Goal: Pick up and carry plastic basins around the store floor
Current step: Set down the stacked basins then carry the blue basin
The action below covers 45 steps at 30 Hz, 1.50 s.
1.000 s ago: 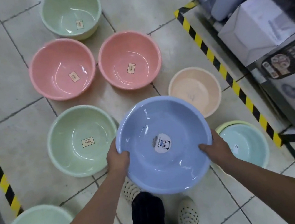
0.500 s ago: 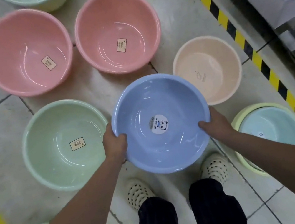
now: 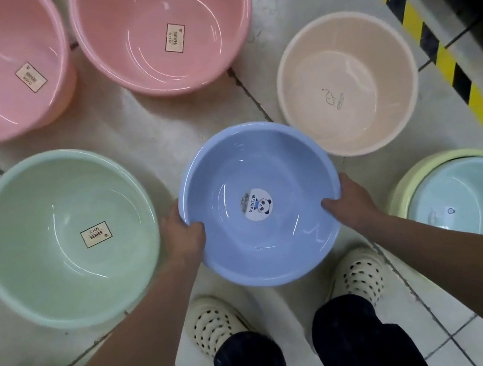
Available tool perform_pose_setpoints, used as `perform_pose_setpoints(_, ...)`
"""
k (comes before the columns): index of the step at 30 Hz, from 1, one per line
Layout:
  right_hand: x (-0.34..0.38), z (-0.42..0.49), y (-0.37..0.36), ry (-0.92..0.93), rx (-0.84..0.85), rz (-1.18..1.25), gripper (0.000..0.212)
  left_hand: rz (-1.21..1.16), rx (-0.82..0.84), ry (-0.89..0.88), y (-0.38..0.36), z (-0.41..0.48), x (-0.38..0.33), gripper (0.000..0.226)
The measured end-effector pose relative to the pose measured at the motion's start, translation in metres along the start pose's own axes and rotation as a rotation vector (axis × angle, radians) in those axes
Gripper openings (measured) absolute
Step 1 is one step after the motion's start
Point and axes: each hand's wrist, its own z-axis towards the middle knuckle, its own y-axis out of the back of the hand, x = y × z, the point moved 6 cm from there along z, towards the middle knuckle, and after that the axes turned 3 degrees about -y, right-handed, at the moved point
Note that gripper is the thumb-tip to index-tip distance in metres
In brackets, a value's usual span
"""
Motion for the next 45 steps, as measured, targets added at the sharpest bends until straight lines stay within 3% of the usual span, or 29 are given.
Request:
perform_pose_setpoints(4,-0.006,0.01,-0.006,0.026,-0.03,-0.005,0.045,0.017,-0.025,-0.012,-0.007,0.003,0.007,0.04)
perform_pose_setpoints(10,-0.015,0.016,-0.016,0.005,0.019,0.148,0.062,-0.071,0.007,0.008,-0.014,0.008,0.017,0.051)
perform_pose_setpoints(15,-0.011,0.011,-0.011,0.018,0.11,0.194,0.069,-0.063,0.062,-0.015,-0.009,0.001,0.006,0.044)
perform_pose_setpoints(19,0.0,-0.008,0.004,0.02,0.125,0.237,0.068,-0.07,-0.016,0.094,0.01,-0.015,-0.01,0.037)
perform_pose_setpoints(22,0.015,-0.029,0.029,0.03,0.14,0.285,0.07,-0.039,-0.043,0.101,0.025,-0.029,-0.038,0.023)
perform_pose_setpoints(27,0.042,-0.05,0.097,0.036,0.122,0.33,0.059,-0.017,-0.035,0.063,0.033,-0.041,-0.116,0.025)
perform_pose_setpoints(30,0.06,-0.06,0.152,0.054,0.065,0.354,0.059,-0.037,-0.001,0.008,0.021,-0.054,-0.178,0.031)
perform_pose_setpoints(35,0.074,-0.052,0.239,0.075,-0.029,0.338,0.05,-0.048,0.034,-0.082,-0.016,-0.062,-0.265,0.022)
perform_pose_setpoints(41,0.062,0.006,0.29,0.013,-0.106,0.354,0.042,-0.092,0.038,-0.091,-0.087,-0.024,-0.307,0.015)
perform_pose_setpoints(45,0.044,0.053,0.289,-0.004,-0.13,0.36,0.041,-0.116,0.044,-0.091,-0.133,0.015,-0.298,0.019)
